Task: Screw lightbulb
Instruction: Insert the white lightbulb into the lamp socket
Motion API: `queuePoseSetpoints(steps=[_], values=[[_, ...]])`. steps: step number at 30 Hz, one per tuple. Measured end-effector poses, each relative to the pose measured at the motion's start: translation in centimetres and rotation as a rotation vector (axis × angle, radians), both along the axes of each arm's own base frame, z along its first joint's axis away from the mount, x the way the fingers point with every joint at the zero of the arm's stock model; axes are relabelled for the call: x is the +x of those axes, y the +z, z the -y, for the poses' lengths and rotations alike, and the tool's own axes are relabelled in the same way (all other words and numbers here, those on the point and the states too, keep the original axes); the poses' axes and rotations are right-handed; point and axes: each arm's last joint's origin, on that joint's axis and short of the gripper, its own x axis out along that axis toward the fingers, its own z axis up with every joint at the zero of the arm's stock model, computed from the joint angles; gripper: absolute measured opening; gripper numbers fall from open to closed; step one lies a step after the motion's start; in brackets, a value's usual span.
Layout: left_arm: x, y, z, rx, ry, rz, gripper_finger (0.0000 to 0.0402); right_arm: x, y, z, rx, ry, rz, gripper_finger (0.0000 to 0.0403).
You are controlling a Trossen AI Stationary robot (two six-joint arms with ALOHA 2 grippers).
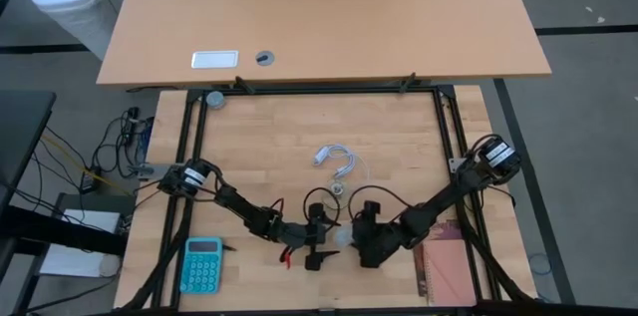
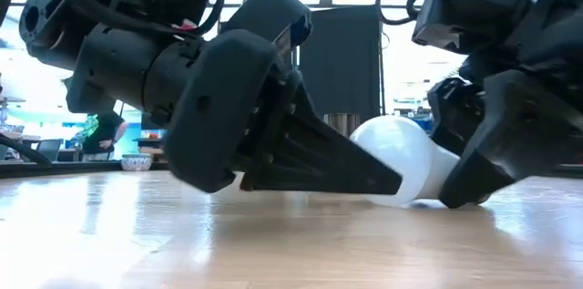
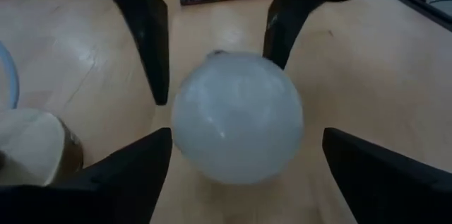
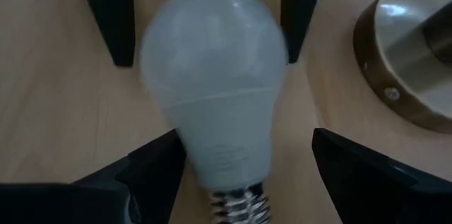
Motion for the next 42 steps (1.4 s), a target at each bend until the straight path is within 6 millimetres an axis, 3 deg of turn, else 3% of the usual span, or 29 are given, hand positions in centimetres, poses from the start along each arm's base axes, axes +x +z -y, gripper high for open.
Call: queuePoseSetpoints(steps=[6,18,29,42], values=[[0.8,0.4,-0.4,0.012,0.030,-0.005,0.0380,0.5,0.0,0.3,0.000,-0.001,0.024,0.0307],[1.4,0.6,-0.7,0.061,0.032,-0.020,0.0348,0.7,0.1,0.3,-0.004,-0.007,0.047,0.0307],[1.5,0.6,-0.9,0.038,0.021,-0.026,0.0375,-0.1,-0.1,-0.3,-0.001,-0.006,0.011,0.0307],[2.1,0.6,-1.6,0.082,-0.002,0.008,0.0363,-0.5,-0.3,-0.4,-0.008,-0.012,-0.007,0.0307]])
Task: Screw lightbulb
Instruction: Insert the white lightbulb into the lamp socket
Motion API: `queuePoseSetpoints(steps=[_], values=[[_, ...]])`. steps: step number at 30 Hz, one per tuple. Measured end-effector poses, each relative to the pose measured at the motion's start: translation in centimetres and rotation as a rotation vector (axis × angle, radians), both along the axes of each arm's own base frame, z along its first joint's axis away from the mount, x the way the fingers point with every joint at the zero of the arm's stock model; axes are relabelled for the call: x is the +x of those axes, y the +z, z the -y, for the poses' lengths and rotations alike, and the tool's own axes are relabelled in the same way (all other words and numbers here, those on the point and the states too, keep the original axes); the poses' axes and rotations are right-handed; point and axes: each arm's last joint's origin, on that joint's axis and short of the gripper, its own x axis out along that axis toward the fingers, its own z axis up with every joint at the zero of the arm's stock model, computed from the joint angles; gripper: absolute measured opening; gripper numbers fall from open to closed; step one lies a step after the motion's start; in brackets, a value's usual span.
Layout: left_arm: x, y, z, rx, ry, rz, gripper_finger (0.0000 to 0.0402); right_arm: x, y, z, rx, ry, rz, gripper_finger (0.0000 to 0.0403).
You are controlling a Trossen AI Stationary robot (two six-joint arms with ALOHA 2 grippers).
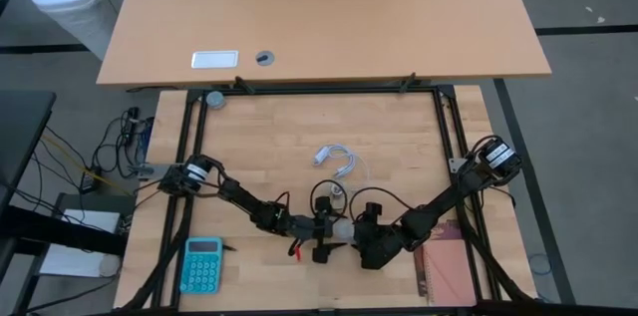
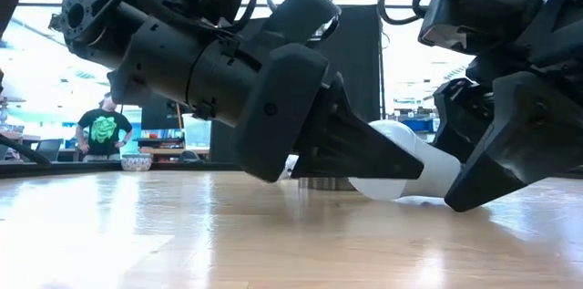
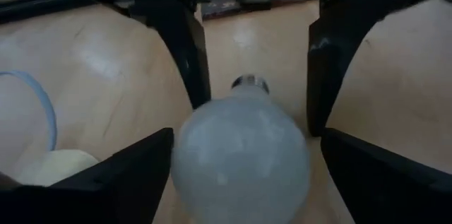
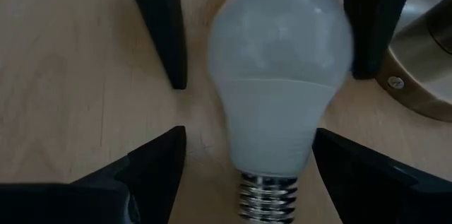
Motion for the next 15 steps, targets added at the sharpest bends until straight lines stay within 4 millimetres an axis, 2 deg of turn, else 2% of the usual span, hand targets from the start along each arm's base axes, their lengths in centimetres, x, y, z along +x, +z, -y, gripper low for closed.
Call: queuePoseSetpoints(steps=[5,15], values=[[1.1,-1.3,0.6,-0.002,-0.034,-0.026,0.0363,0.0,0.0,0.0,0.001,-0.001,0.001,0.0307],[1.7,-1.2,0.8,-0.003,-0.031,-0.007,0.0363,-0.4,0.0,-0.5,0.007,-0.003,0.001,0.0307]])
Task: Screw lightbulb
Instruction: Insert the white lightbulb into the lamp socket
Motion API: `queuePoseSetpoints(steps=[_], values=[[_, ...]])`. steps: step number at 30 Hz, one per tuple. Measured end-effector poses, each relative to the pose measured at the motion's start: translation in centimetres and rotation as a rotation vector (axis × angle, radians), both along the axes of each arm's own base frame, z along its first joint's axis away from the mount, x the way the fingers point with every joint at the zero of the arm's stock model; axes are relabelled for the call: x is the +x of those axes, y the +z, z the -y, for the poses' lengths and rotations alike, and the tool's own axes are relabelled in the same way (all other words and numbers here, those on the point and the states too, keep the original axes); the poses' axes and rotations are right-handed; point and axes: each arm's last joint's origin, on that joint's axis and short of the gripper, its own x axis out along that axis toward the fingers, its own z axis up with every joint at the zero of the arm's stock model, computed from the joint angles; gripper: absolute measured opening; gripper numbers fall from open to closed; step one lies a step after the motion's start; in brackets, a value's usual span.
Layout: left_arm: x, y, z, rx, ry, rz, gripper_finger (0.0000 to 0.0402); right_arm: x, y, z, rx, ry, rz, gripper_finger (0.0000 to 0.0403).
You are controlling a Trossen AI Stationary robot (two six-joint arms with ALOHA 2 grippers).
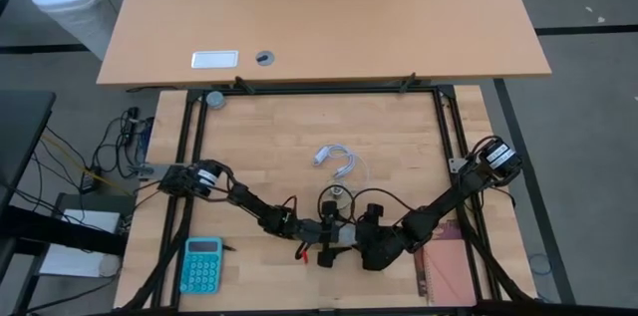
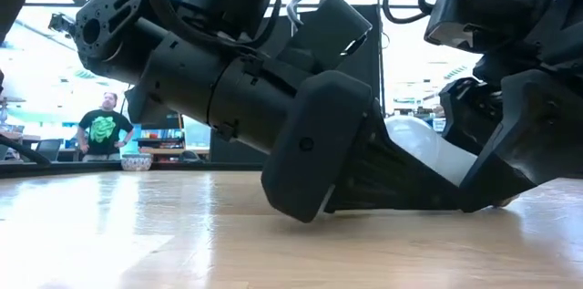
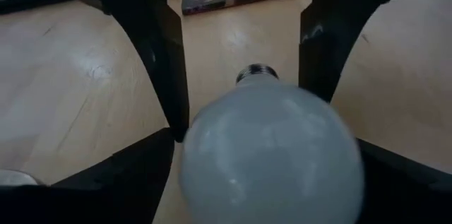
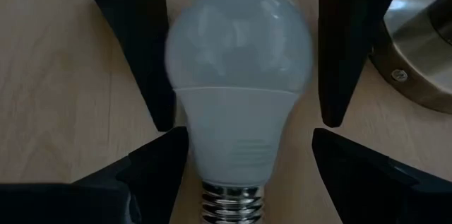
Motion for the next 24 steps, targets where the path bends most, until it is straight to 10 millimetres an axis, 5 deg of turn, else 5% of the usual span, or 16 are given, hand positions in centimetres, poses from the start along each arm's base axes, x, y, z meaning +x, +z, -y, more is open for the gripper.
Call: queuePoseSetpoints(steps=[24], values=[[0.11,0.32,0.05,-0.013,0.011,0.036,0.0274,-0.14,0.01,0.04,0.004,0.006,-0.018,0.0307]])
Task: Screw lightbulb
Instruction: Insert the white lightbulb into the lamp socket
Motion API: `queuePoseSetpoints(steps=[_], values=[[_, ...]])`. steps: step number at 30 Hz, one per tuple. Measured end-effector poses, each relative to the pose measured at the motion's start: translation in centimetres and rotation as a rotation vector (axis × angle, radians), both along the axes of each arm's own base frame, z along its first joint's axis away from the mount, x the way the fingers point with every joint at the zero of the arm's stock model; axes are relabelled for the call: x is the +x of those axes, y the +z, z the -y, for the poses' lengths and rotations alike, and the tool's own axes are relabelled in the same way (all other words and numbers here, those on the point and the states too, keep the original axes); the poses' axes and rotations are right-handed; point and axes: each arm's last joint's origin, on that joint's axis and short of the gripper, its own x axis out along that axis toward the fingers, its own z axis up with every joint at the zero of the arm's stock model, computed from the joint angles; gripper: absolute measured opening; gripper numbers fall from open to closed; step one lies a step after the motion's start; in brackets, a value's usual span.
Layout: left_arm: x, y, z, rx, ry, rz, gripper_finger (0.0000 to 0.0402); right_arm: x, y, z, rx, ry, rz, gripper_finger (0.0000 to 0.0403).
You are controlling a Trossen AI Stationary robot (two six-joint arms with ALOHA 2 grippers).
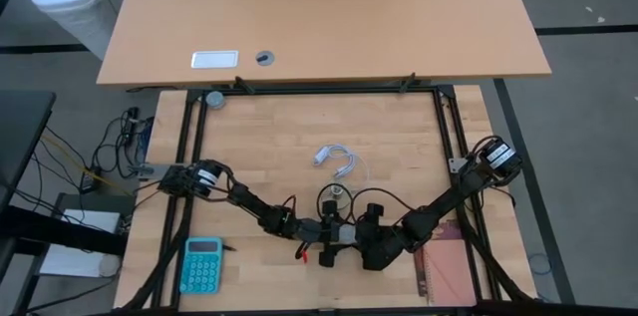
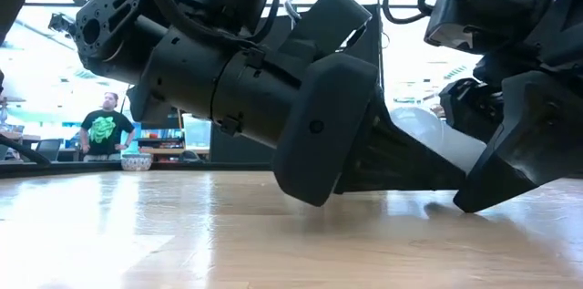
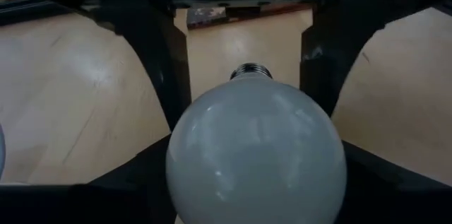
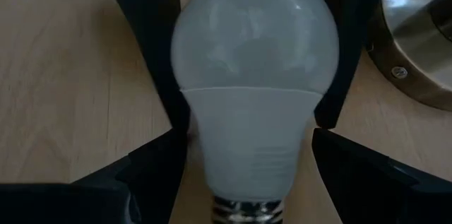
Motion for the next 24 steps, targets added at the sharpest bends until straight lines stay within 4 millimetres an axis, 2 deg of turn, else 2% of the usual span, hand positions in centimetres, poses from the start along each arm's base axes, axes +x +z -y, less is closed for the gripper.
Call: queuePoseSetpoints(steps=[5,10,15,19,24], values=[[-0.1,0.4,0.0,0.003,0.003,-0.016,0.0275,-0.7,1.0,0.4,0.002,0.006,-0.043,0.0307],[-0.5,2.4,-0.2,0.009,0.010,-0.074,0.0275,-1.8,3.2,0.8,0.007,-0.012,-0.044,0.0307],[-1.1,6.6,-1.3,-0.016,0.043,-0.103,0.0275,-2.6,4.6,1.0,-0.027,-0.035,-0.001,0.0307],[-1.6,9.7,-2.9,-0.020,0.078,-0.148,0.0275,-2.7,4.8,1.1,-0.057,-0.048,0.016,0.0307],[-1.0,13.5,-5.6,0.017,0.127,-0.269,0.0275,-2.9,4.7,1.0,-0.053,-0.069,0.005,0.0307]])
